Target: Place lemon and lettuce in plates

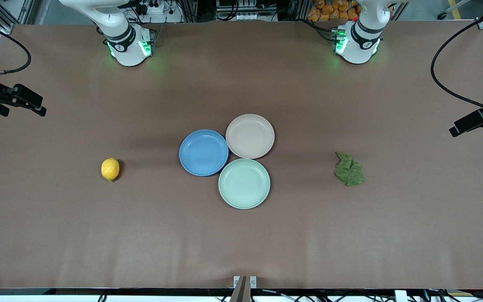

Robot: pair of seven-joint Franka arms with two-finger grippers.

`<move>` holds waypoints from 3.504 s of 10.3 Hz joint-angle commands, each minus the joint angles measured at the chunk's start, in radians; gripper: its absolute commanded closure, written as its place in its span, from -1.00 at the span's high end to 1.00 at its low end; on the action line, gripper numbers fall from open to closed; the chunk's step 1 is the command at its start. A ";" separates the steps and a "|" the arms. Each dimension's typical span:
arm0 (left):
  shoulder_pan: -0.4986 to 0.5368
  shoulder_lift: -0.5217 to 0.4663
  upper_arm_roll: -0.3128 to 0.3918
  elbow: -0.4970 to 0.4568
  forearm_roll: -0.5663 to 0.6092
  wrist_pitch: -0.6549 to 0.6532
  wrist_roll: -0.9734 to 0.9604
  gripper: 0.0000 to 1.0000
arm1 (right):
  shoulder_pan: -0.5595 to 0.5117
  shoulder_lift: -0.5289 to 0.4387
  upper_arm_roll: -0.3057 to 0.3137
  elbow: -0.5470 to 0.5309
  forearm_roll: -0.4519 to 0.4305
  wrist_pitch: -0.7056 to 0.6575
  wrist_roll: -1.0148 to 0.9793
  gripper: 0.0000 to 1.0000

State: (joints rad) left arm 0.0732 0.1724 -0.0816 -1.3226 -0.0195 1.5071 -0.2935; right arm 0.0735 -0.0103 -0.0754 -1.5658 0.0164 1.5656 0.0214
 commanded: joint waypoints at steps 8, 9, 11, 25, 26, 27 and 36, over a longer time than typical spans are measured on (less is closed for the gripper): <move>0.000 -0.013 0.005 -0.012 -0.011 -0.011 0.083 1.00 | -0.001 -0.002 -0.001 -0.007 0.002 0.007 -0.011 1.00; -0.004 -0.010 0.003 -0.023 -0.014 -0.011 0.102 1.00 | -0.004 0.001 -0.001 -0.019 0.002 0.007 -0.009 1.00; -0.004 0.019 -0.048 -0.047 -0.022 -0.007 0.099 1.00 | -0.009 0.012 -0.003 -0.121 0.002 0.071 -0.011 1.00; -0.092 0.542 -0.095 -0.257 -0.019 0.479 0.069 1.00 | -0.021 0.475 -0.003 -0.454 0.002 0.849 0.006 0.99; -0.081 0.556 -0.095 -0.268 -0.017 0.479 0.080 1.00 | -0.020 0.496 -0.003 -0.456 0.004 0.876 0.020 0.86; -0.087 0.564 -0.089 -0.276 -0.014 0.479 0.080 1.00 | -0.015 0.509 -0.003 -0.473 0.002 0.927 0.022 0.39; -0.085 0.576 -0.087 -0.264 -0.008 0.478 0.079 -0.81 | 0.314 0.464 0.036 -0.326 0.002 0.783 0.548 -1.00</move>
State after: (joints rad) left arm -0.0107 0.7606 -0.1653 -1.5873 -0.0341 1.9877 -0.2184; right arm 0.3161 0.4650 -0.0385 -1.9228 0.0174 2.3781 0.4506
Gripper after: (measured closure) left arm 0.573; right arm 0.370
